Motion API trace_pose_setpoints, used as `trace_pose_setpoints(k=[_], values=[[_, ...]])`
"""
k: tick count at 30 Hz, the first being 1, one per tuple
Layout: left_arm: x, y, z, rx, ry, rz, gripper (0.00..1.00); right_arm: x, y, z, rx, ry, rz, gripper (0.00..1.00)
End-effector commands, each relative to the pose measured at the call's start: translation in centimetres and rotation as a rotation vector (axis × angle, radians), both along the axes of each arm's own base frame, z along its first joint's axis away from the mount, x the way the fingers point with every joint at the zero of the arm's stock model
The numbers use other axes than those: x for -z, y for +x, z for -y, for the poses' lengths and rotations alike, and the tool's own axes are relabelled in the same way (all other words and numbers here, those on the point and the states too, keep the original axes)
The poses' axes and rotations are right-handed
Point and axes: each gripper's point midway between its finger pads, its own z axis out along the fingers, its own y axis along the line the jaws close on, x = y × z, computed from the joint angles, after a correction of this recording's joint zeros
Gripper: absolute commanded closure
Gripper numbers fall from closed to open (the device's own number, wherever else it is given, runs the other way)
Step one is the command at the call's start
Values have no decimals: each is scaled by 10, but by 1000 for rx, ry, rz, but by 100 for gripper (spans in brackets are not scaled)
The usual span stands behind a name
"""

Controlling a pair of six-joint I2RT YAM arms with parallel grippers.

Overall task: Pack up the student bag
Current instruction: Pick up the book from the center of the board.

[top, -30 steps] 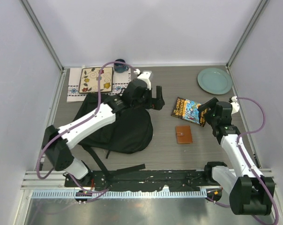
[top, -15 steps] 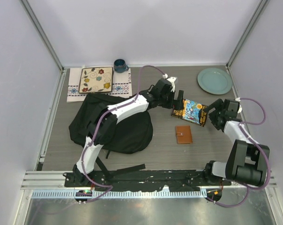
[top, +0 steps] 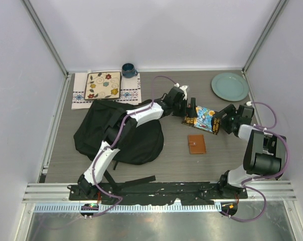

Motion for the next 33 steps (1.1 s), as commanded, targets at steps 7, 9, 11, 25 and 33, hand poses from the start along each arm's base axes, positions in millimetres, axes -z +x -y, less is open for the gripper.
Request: trace_pose_setpoints(k=[7,9,11,25,33], values=[[13,-21,16,84,-77,-101,38,-21,-5,-39,-172,126,145,65],[10,-21,16,84,-81,-98,42,-27,-7,-42,-181,139,165,71],[6,-22,15,84,-82,-94,46,-35,-9,-46,-199,141,198,76],[1,-26,19,119,-93,-116,62,-28,-13,-63,-293,216,179,62],[-13,-24,11,104,-61,-83,60,-39,-11,-48,-216,139,165,99]])
